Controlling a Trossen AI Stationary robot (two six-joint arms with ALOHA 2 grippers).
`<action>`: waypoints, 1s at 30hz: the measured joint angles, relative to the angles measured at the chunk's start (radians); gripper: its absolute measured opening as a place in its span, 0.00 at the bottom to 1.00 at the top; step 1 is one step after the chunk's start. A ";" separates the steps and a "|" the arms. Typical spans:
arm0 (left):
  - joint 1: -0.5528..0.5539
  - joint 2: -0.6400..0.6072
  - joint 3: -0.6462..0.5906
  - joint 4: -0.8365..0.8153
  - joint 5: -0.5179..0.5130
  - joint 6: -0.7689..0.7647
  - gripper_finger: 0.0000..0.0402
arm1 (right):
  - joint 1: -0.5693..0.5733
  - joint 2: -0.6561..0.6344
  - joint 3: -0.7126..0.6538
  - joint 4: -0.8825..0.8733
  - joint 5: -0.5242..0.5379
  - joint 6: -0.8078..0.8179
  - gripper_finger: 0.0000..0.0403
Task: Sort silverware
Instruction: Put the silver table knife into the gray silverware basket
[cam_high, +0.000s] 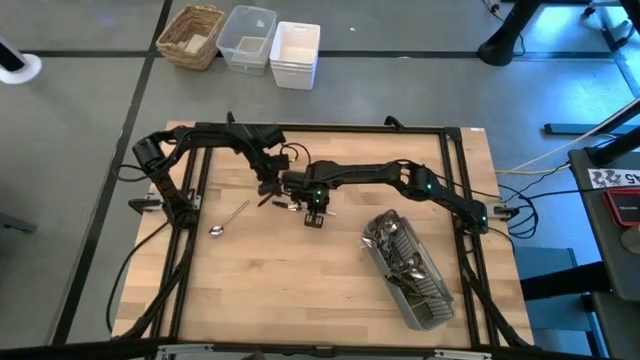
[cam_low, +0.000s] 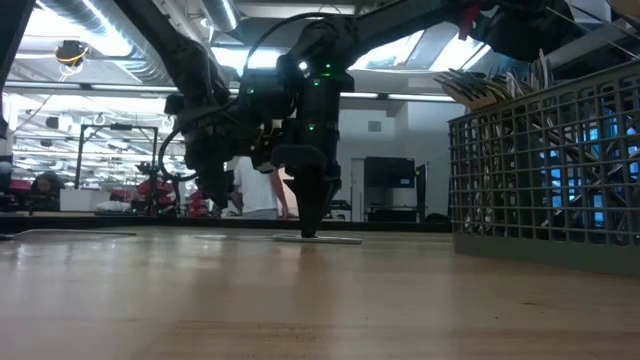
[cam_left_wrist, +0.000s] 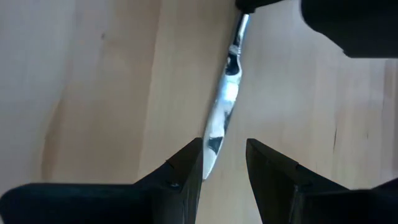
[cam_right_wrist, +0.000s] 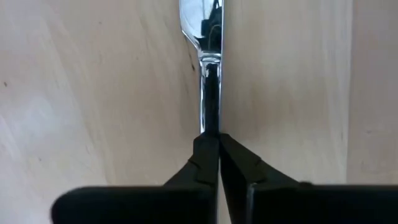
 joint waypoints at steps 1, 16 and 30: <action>-0.005 0.000 0.000 0.001 0.000 0.002 0.29 | 0.000 0.000 0.000 0.000 0.000 0.000 0.04; -0.106 0.016 -0.001 0.089 -0.082 0.046 0.29 | 0.003 0.000 -0.001 0.005 -0.002 0.026 0.01; -0.179 0.043 -0.079 0.250 -0.147 0.216 0.29 | 0.016 0.004 0.048 -0.017 0.006 -0.011 0.01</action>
